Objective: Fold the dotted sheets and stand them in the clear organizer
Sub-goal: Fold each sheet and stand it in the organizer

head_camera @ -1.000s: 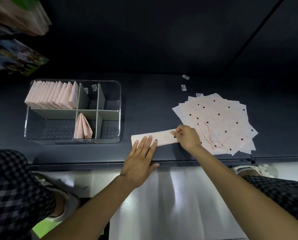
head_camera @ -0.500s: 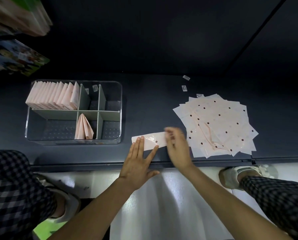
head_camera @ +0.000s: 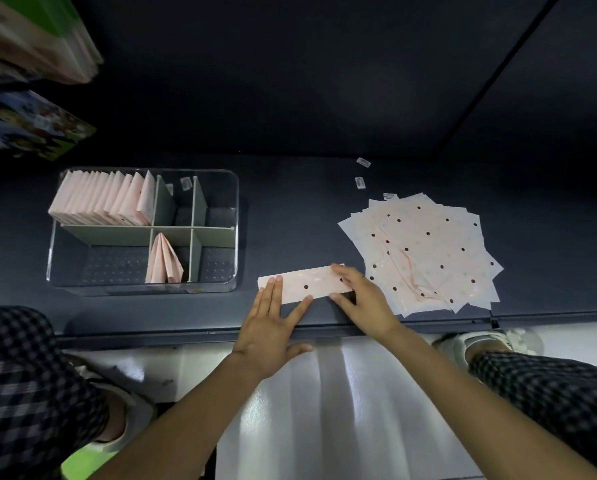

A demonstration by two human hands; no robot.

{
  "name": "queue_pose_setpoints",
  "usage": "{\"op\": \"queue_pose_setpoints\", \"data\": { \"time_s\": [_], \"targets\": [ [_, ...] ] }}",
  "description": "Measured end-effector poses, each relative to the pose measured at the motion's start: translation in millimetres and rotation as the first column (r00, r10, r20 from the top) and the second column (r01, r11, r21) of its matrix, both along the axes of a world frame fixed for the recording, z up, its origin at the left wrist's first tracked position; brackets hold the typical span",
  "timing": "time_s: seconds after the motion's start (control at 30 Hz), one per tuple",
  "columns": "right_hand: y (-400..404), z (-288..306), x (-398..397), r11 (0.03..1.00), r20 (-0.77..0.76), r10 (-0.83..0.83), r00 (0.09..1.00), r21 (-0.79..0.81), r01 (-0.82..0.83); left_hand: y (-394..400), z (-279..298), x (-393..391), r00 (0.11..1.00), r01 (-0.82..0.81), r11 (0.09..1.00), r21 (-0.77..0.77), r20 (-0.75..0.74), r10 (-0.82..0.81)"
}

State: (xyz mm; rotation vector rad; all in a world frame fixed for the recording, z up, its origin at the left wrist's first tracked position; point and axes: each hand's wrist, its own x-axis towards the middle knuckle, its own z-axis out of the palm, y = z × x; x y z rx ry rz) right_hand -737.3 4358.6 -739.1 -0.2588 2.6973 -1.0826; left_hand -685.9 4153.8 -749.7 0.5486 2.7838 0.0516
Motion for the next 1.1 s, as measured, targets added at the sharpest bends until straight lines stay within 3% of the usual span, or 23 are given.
{"op": "queue_pose_setpoints", "data": {
  "time_s": [0.17, 0.27, 0.33, 0.5, 0.67, 0.87, 0.97, 1.1],
  "targets": [
    [20.1, 8.2, -10.3, 0.878, -0.190, 0.344, 0.920, 0.413, -0.244, -4.2, 4.4, -5.2, 1.000, 0.018, 1.000, 0.002, 0.021, -0.018],
    [18.1, 18.0, -13.6, 0.766, -0.323, 0.530, 0.784, 0.580, -0.279, -4.2, 8.3, -8.1, 1.000, 0.004, 1.000, 0.001, 0.016, -0.004],
    [12.2, 23.8, -15.2, 0.700, -0.325, 0.592, 0.737, 0.661, -0.270, -2.7, 11.0, -9.1, 0.999, -0.029, 0.999, 0.021, 0.019, 0.029],
    [0.8, 27.9, -7.6, 0.690, -0.338, 0.627, 0.702, 0.659, -0.299, 0.9, 16.7, -9.3, 0.995, -0.080, 0.996, 0.029, -0.054, 0.082],
    [7.8, 18.6, 1.3, 0.746, -0.199, 0.514, 0.835, 0.584, -0.320, 3.0, 19.4, -11.1, 0.997, -0.019, 0.996, 0.093, -0.071, 0.026],
    [7.1, 22.4, -1.5, 0.758, -0.309, 0.539, 0.784, 0.583, -0.291, 0.8, 21.9, -15.5, 1.000, -0.022, 0.992, 0.123, -0.018, 0.024],
    [0.2, 22.5, -1.7, 0.759, -0.317, 0.509, 0.801, 0.604, -0.244, 3.0, 20.5, -16.0, 0.999, -0.040, 0.993, 0.108, -0.023, 0.042],
    [-12.6, 26.6, 14.6, 0.846, -0.378, 0.415, 0.827, 0.494, -0.199, 5.1, 15.0, -12.1, 0.996, -0.047, 0.997, 0.063, -0.069, 0.051]
  ]
}}
